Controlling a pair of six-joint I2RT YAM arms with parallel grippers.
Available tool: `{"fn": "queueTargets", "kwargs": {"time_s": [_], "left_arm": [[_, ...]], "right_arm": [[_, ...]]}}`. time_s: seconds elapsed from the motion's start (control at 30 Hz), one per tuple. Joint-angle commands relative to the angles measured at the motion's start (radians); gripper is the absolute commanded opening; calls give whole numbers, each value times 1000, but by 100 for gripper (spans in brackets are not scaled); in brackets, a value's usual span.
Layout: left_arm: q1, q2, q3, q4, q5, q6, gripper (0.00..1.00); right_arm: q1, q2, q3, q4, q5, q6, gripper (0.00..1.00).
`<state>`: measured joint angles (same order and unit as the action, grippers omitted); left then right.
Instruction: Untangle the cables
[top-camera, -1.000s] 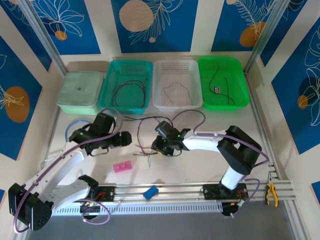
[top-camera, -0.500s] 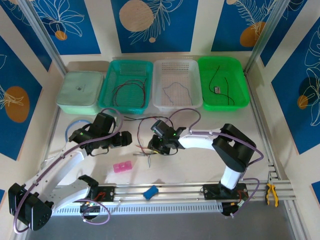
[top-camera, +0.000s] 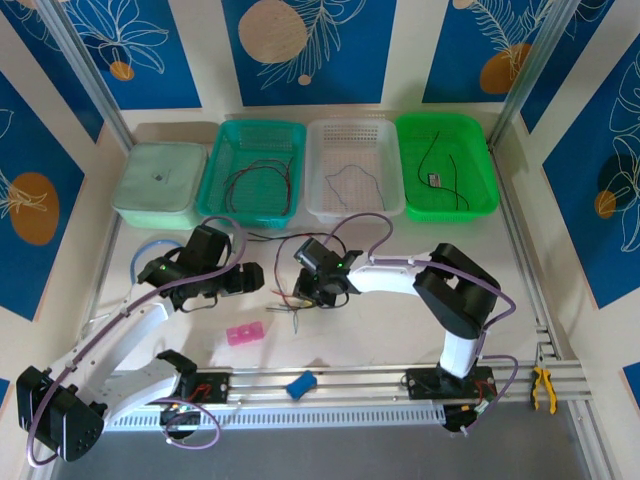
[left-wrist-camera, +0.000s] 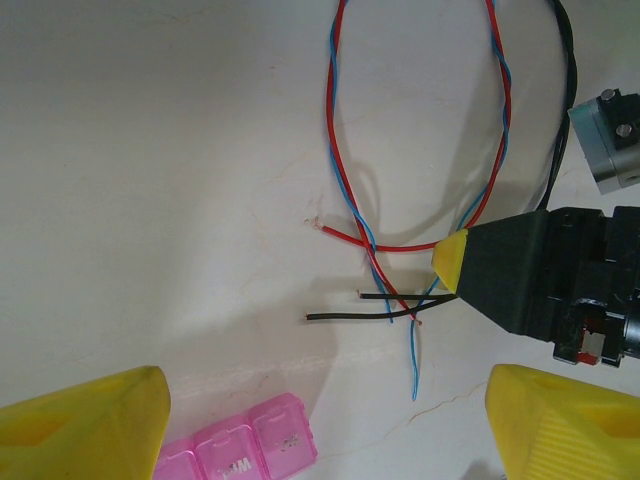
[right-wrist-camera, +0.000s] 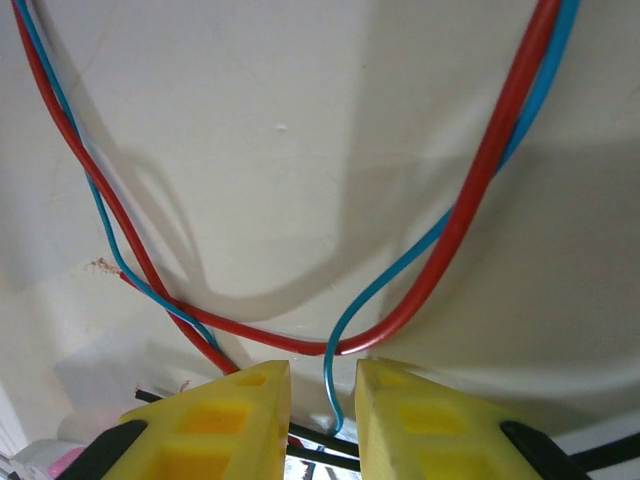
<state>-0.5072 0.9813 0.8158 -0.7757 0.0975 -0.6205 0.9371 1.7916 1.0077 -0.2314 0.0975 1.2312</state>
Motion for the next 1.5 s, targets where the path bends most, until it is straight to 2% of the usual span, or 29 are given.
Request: {"fn": "queueTargets", "kwargs": {"time_s": [0.0, 0.27, 0.5, 0.93, 1.07, 1.23, 1.33, 1.47], "left_arm": [[-8, -24, 6, -25, 11, 7, 82], [-9, -45, 6, -38, 10, 2, 82], [-9, -72, 9, -59, 11, 3, 82], [-17, -35, 67, -41, 20, 24, 82], [-29, -32, 85, -13, 34, 51, 82], [-33, -55, 114, 47, 82, 168, 80], [-33, -45, 163, 49, 116, 216, 79], [-33, -20, 207, 83, 215, 238, 78]], "right_arm": [[6, 30, 28, -41, 16, -1, 23], [10, 43, 40, -44, 27, 6, 16], [10, -44, 33, -53, 71, -11, 0], [7, -332, 35, -180, 202, -86, 0], [-17, -405, 22, -181, 178, -93, 0], [-60, -495, 12, -170, 127, -111, 0], [-111, -558, -18, -126, 60, -77, 0], [-180, -640, -64, -32, -26, 10, 0]]}}
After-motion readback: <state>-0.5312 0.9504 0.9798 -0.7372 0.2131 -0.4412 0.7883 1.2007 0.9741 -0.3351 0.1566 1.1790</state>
